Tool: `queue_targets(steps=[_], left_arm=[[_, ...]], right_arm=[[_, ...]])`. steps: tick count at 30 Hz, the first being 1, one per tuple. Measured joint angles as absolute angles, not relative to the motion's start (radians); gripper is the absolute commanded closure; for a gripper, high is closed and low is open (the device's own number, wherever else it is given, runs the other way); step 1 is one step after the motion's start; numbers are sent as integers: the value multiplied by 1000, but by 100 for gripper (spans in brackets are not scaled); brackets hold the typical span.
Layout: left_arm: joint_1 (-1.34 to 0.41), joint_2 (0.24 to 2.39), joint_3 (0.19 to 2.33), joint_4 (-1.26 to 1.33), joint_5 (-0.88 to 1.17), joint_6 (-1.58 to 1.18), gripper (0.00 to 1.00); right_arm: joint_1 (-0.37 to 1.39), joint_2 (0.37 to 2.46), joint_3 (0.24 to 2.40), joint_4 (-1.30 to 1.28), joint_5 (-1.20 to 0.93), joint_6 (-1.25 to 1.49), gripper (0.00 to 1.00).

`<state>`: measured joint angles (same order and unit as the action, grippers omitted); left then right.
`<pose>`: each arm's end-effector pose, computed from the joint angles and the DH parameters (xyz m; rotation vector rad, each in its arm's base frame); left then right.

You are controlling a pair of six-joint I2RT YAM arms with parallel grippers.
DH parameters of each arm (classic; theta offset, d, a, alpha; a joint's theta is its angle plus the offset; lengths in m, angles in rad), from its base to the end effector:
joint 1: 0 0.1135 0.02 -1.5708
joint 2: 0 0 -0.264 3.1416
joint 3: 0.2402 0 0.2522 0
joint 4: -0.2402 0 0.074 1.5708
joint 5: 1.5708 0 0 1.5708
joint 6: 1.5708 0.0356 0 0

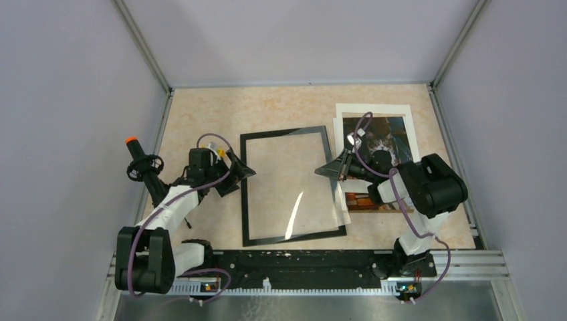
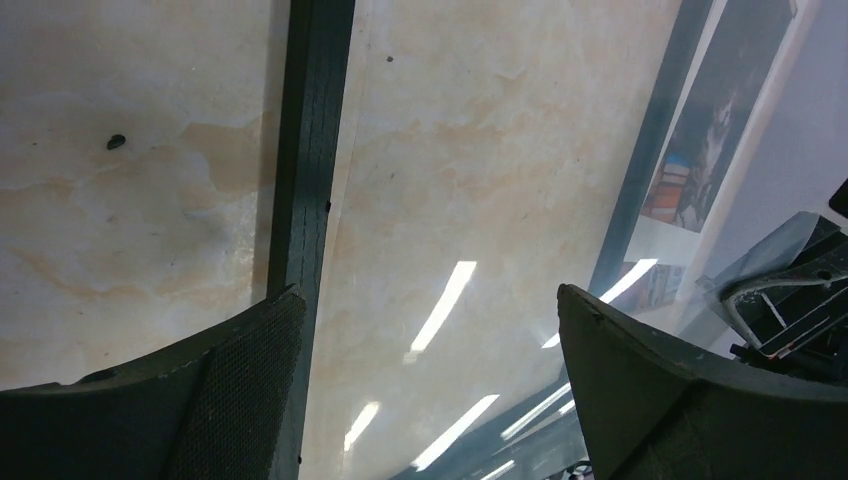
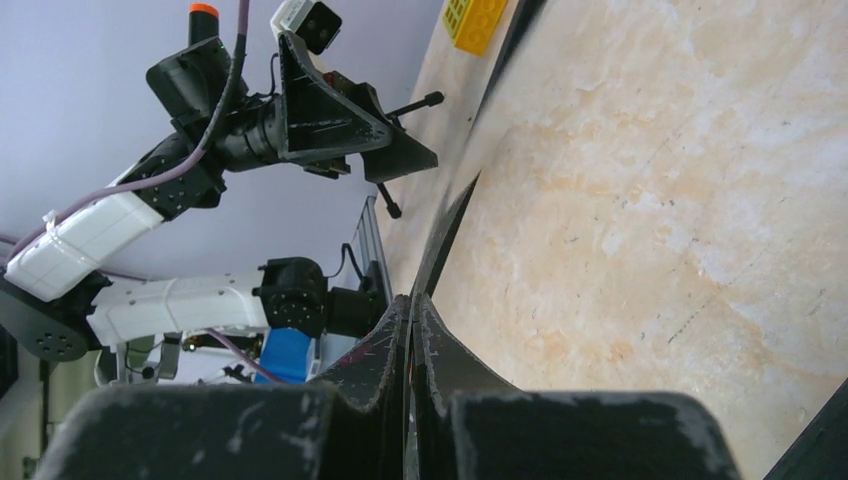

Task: Put the photo into the frame
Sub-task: Place the photo frame item in the photo frame.

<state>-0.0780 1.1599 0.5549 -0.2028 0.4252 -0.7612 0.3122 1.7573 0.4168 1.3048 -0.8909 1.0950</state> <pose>0.2219 -0.0321 0.1886 -0.6251 2.3958 -0.8894 0.2576 0.1122 0.1447 -0.0774 1.9182 1.7233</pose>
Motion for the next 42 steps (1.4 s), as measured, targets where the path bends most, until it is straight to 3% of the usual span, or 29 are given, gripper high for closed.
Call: queue_targets(steps=[29,42], left_arm=[[-78,1188,489,-113,495,-778,2],[-78,873,591,-297,358,-752,2]], right_arm=[[385,1737,475,1388,-905,1205,100],[442,1585,586,1217,-891,1174,100]])
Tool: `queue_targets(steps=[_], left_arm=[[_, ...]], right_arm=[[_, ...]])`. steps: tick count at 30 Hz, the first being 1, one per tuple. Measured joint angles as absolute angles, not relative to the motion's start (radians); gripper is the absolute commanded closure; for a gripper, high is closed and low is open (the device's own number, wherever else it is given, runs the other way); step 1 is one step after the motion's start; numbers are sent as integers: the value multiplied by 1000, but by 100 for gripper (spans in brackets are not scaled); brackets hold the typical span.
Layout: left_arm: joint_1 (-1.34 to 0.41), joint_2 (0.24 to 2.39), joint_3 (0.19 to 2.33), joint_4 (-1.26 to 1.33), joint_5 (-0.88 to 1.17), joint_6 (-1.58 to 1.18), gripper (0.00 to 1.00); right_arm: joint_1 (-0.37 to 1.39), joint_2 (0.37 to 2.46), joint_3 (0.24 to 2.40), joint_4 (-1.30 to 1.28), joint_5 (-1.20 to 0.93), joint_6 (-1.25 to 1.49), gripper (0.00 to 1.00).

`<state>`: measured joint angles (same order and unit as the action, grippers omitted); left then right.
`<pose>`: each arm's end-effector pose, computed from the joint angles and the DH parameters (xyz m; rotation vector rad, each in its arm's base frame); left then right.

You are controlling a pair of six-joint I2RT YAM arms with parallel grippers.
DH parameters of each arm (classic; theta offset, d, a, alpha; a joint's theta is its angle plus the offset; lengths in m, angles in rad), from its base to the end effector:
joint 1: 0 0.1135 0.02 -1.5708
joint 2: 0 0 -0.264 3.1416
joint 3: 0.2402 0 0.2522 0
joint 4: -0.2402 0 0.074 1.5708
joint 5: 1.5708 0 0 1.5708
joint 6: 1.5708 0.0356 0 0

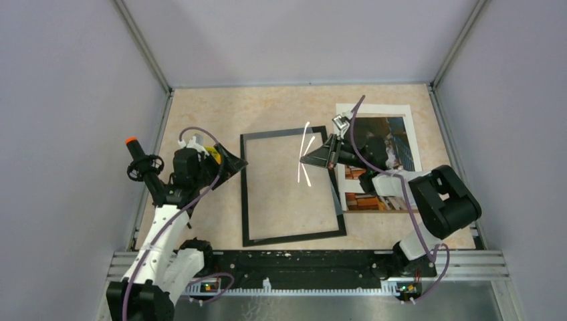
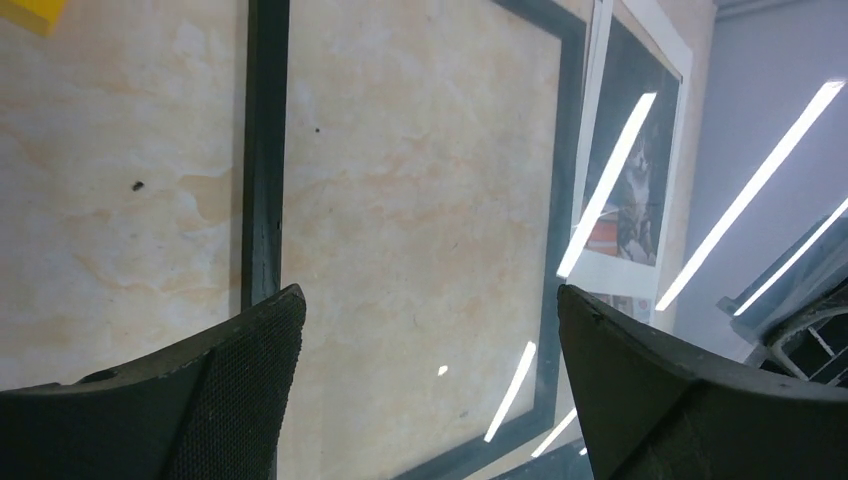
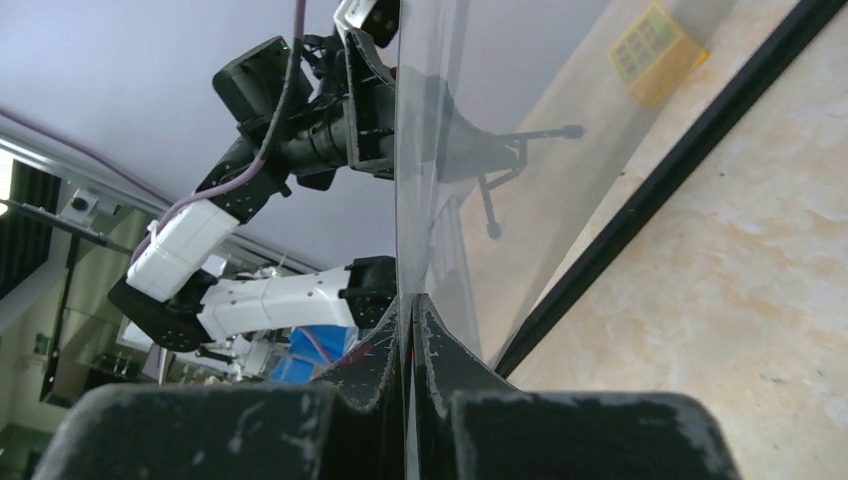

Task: Put the photo into the frame
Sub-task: Place the photo frame item in the photo frame.

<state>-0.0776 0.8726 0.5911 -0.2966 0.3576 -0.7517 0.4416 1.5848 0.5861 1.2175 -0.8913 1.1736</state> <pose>0.1906 -0.0273 0.2467 -0.5301 2.1712 -0.8533 0.2601 0.1536 0.2249 -0.2983 1.7260 1.8528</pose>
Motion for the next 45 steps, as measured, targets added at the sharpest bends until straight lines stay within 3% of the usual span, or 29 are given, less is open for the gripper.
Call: queue_targets(steps=[9,15,23,45], left_arm=[[-77,799,735,-423,260,-696,2],[-77,847,721,-408,306,-676,1],[-77,979,653,-366,363,-659,2],[-77,1190,655,-291,390,-624,2]], right_arm=[[504,1600,720,1114,-818,1152,100],[504,1756,726,1118,-702,1180,100],[487,1908,620,1132,-640,1168,100],[388,1913,483,1191,-680,1110,100]])
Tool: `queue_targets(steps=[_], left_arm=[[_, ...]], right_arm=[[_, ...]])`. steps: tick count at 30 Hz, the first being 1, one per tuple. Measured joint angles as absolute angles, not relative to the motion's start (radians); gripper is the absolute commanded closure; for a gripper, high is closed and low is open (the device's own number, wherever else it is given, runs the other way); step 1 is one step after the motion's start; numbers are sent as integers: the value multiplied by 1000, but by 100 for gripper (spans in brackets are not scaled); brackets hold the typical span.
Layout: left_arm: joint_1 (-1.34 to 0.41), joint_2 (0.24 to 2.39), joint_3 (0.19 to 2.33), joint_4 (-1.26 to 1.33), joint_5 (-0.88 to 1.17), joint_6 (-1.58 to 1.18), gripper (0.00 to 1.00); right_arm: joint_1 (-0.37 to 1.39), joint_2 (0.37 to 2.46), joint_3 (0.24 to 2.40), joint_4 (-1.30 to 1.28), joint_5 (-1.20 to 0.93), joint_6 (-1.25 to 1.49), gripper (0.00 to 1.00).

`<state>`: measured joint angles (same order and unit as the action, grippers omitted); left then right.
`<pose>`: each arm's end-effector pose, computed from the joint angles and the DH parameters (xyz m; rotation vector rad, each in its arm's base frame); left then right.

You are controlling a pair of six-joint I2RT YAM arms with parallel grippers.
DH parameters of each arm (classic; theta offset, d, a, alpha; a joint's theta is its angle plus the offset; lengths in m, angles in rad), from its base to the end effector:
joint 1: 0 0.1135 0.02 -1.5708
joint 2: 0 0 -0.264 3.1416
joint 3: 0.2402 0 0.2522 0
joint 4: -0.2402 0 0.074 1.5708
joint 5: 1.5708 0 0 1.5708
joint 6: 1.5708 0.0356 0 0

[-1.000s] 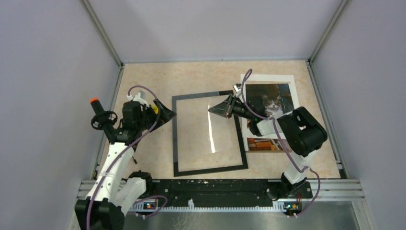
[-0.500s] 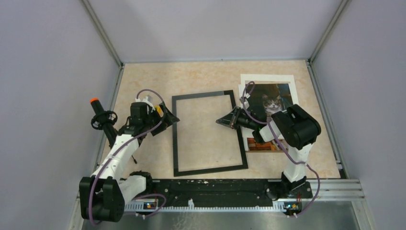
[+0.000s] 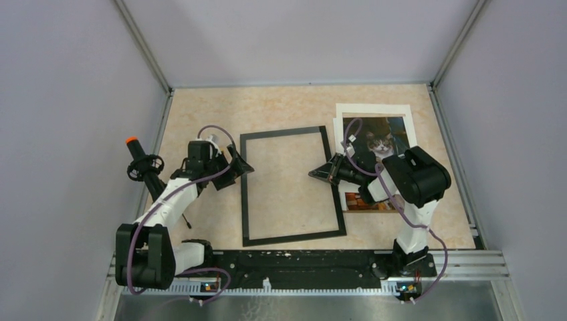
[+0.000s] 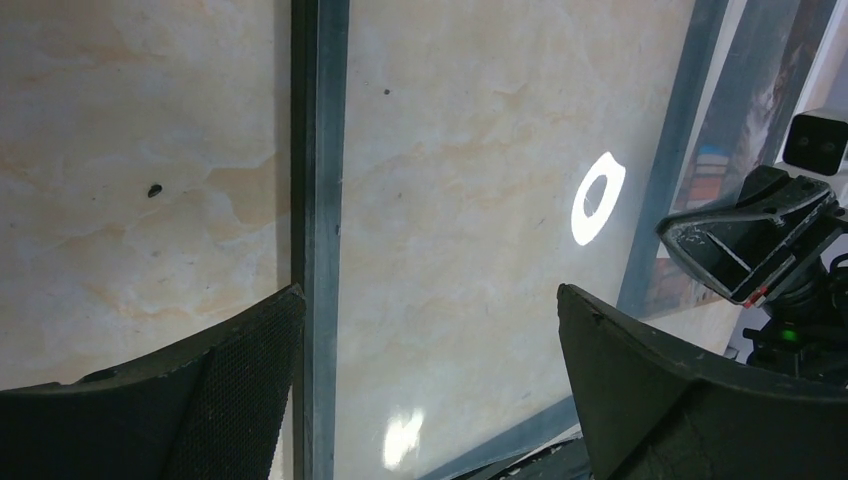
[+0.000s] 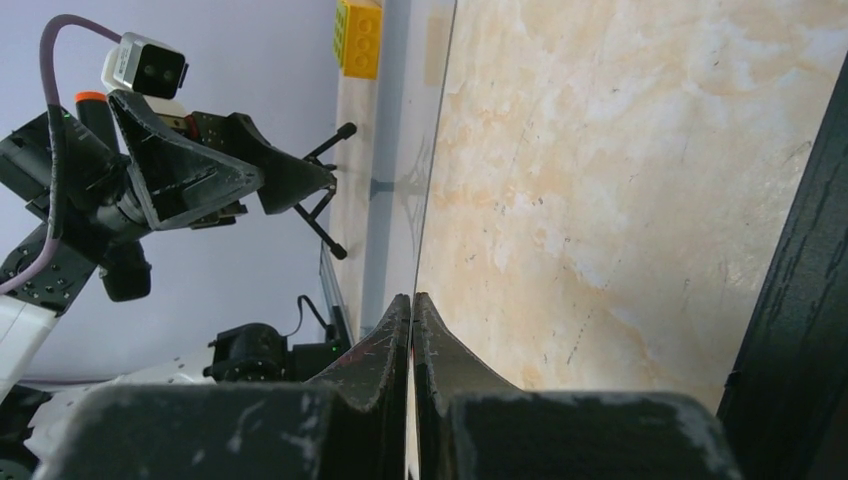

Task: Put the photo into the frame
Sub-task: Place the photo frame item in the photo frame.

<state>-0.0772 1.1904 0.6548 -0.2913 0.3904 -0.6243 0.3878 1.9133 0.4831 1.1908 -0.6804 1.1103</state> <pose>0.2339 -0.0317 0.2065 -0.4818 2.4193 -0.7864 0.2703 0.1346 0.1039 0.1888 2.0892 1.6046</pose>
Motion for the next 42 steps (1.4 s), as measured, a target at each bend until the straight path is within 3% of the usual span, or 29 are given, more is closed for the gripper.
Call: queue_targets(steps=[42], left_arm=[[-77,1194,671,-280,400,-607,2]], right_arm=[[363,1920,417,1249,-712,1127,100]])
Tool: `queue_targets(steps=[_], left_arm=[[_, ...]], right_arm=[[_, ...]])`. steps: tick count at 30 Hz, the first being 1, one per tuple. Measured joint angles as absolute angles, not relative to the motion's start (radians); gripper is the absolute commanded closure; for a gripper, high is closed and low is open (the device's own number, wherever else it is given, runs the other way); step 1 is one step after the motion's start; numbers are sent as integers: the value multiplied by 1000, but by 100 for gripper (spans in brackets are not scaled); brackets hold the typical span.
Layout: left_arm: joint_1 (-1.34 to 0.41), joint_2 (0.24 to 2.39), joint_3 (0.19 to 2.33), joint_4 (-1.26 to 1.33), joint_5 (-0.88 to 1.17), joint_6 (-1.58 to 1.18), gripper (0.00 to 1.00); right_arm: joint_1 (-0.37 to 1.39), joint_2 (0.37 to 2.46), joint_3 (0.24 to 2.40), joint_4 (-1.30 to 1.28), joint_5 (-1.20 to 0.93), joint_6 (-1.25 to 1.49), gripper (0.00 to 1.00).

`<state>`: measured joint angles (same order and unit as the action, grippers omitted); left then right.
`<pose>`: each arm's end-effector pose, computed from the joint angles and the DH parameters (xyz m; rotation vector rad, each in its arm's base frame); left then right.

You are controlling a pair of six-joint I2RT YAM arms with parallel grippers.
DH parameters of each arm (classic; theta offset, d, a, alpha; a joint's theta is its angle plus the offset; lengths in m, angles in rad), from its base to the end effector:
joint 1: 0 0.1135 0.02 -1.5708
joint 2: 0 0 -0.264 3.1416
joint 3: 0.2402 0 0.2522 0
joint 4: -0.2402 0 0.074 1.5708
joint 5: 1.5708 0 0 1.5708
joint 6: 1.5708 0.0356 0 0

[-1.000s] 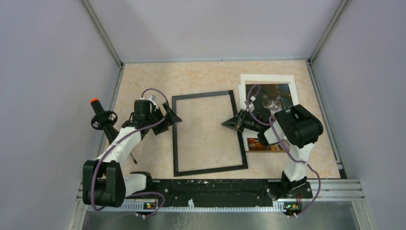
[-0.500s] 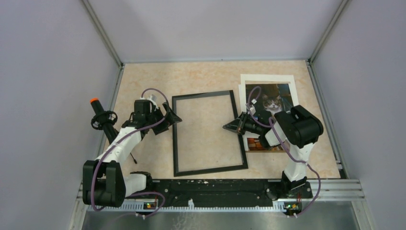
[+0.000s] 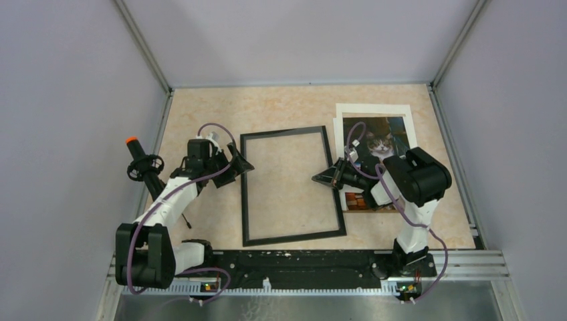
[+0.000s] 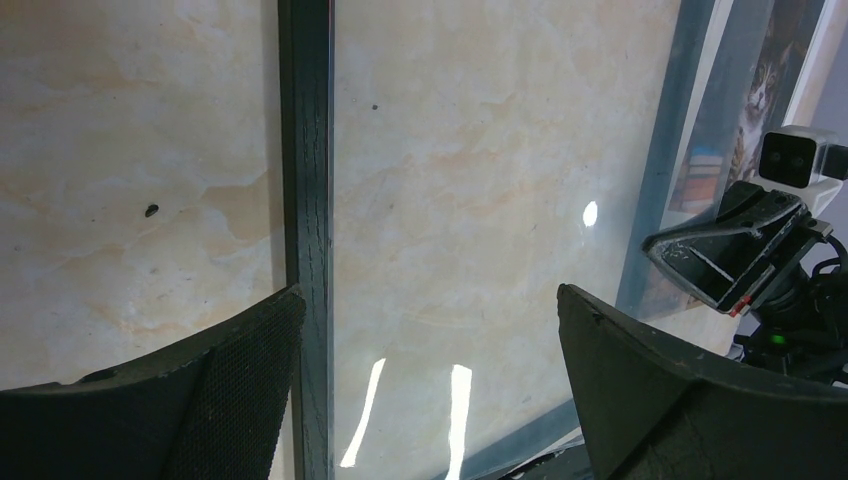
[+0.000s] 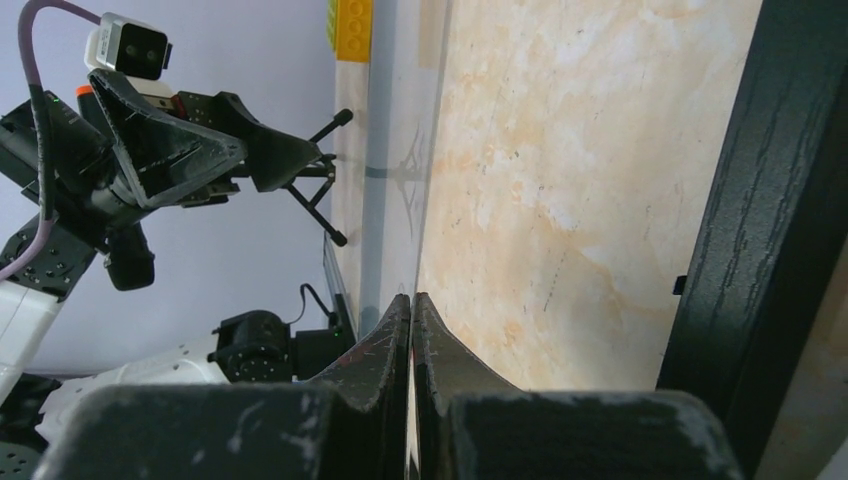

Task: Put the photo into the frame
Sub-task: Place the photo frame item in the photo frame.

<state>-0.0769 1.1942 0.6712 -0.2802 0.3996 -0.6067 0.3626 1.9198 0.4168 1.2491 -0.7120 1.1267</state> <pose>0.2375 -0.0322 0.2118 -0.4447 2.3990 -0.7931 0.2577 0.1226 0.0959 0.2154 2.1059 1.6228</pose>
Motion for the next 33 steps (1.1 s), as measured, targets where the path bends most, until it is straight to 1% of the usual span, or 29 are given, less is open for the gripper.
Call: queue_targets(steps=[16,33], left_arm=[[-77,1196,671,-276,400,-604,2],[-77,1222,671,-262,405,-603,2]], right_arm=[[361,1926,416,1256,-713,1124,100],[337,1953,494,1181,-762,1056,100]])
